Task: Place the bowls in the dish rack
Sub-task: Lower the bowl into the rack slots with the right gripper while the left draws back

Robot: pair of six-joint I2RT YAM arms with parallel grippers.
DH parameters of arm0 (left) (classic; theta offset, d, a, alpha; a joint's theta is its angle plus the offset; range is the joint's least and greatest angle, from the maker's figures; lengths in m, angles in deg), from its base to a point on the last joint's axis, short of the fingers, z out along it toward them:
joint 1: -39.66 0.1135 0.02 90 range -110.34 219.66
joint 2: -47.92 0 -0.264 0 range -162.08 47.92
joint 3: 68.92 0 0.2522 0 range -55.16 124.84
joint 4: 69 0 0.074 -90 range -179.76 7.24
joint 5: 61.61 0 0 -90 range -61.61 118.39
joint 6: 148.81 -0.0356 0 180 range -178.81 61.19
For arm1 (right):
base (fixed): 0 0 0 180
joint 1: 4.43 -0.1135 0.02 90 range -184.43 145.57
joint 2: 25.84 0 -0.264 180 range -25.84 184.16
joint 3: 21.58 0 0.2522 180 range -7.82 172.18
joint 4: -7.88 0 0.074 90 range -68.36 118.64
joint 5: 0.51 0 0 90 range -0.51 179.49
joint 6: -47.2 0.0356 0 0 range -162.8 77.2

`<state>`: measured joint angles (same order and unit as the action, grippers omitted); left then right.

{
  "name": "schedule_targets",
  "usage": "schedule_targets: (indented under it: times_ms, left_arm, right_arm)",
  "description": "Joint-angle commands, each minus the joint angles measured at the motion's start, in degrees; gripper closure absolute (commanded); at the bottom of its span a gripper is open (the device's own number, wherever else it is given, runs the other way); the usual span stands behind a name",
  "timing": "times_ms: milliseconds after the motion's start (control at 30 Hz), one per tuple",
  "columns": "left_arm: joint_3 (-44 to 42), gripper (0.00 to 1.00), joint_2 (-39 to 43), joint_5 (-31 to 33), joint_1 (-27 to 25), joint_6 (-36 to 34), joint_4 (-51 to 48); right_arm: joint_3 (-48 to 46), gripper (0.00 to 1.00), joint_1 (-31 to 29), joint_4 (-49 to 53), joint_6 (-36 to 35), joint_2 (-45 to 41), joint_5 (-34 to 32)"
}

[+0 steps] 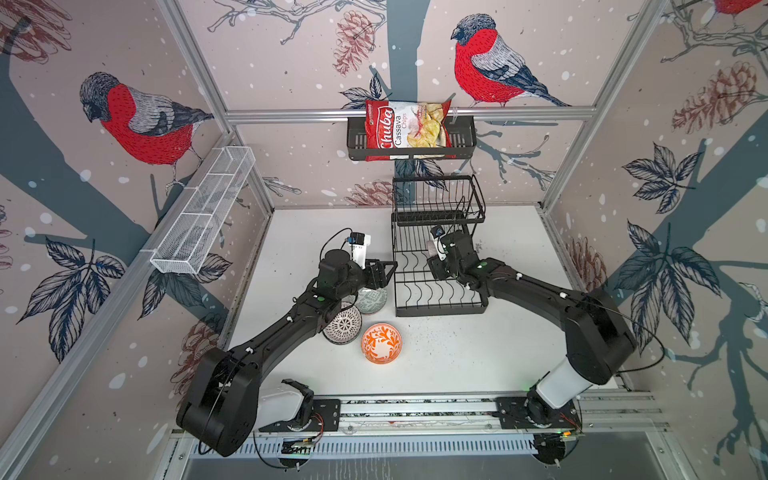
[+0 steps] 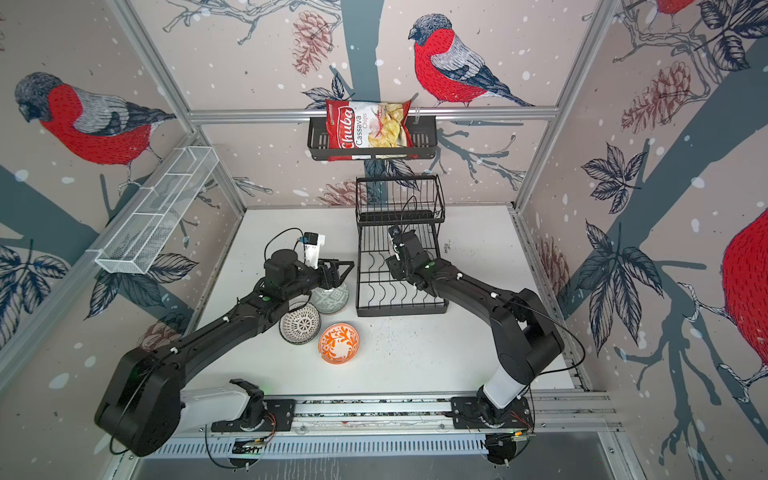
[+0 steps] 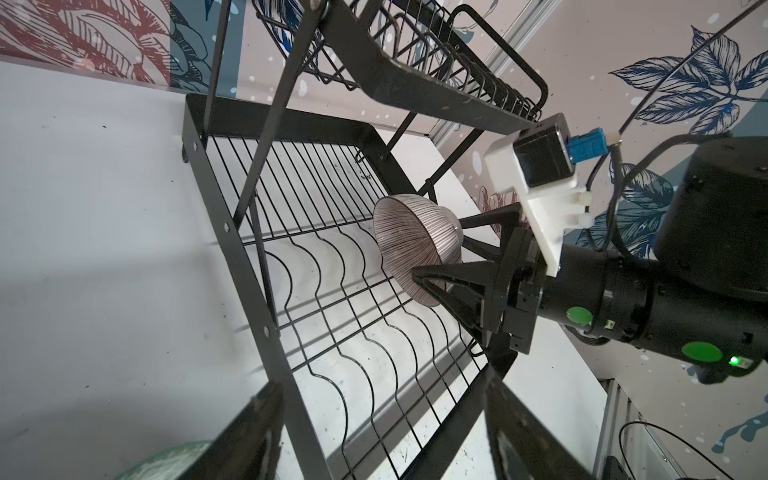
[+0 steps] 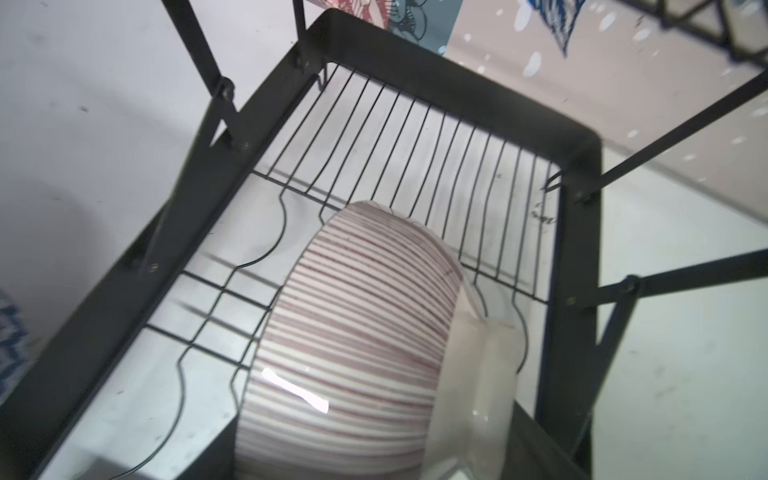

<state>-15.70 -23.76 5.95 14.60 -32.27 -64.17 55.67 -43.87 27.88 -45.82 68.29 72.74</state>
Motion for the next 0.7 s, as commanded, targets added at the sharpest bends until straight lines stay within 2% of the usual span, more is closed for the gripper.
schedule_targets:
  times_ms: [0,400,667]
  left_arm:
    - [-0.56,0.26,0.57,0.60,0.01,-1.08,0.53]
    - [-2.02,0.25,2.34,1.96,0.10,-0.61,1.77]
    - [-2.63,0.25,2.24,1.70,0.03,-0.26,2.61]
  right_arm:
    - [0.81,0.46,-1.39,-4.27,-5.24,1.25,-9.92]
    - [2.28,0.45,-3.76,-9.63,-15.49,8.45,-25.54]
    - [4.26,0.44,-4.37,-13.99,-23.21,14.45,-30.70]
